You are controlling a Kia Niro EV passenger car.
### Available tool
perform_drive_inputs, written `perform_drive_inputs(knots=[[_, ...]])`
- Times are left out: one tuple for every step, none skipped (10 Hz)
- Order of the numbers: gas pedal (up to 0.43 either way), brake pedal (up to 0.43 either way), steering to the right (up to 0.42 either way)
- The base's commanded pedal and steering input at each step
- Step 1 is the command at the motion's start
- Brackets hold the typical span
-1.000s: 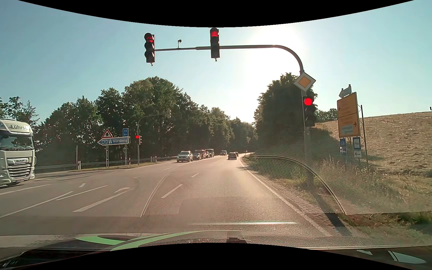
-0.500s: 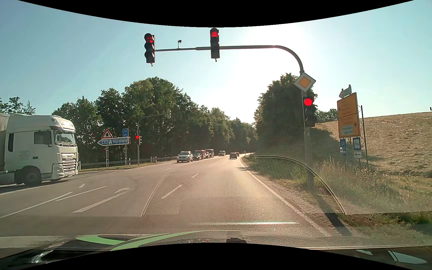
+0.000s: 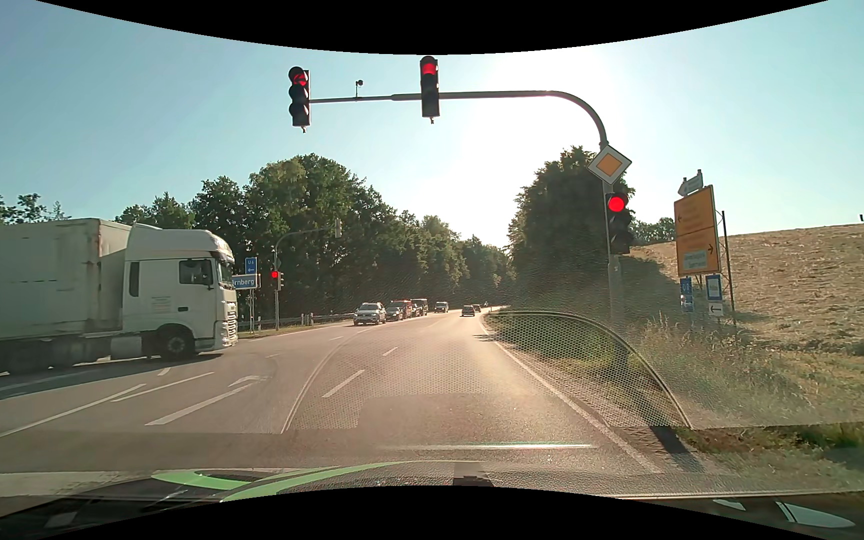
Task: Follow the waypoints while adhering to traffic rules and regulations
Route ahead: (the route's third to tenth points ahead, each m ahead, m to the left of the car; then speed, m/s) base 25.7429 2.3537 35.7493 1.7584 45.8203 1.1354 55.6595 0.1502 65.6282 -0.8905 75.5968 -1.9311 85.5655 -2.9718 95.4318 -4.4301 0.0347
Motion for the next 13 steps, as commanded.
perform_drive_inputs(knots=[[0.000, 0.250, 0.004], [0.000, 0.250, 0.004], [0.000, 0.256, 0.004], [0.000, 0.256, 0.004], [0.000, 0.256, 0.004], [0.000, 0.256, 0.004], [0.000, 0.262, 0.004], [0.000, 0.262, 0.005], [0.000, 0.262, 0.005], [0.000, 0.262, 0.004], [0.000, 0.268, 0.004], [0.000, 0.268, 0.004], [0.000, 0.268, 0.004]])
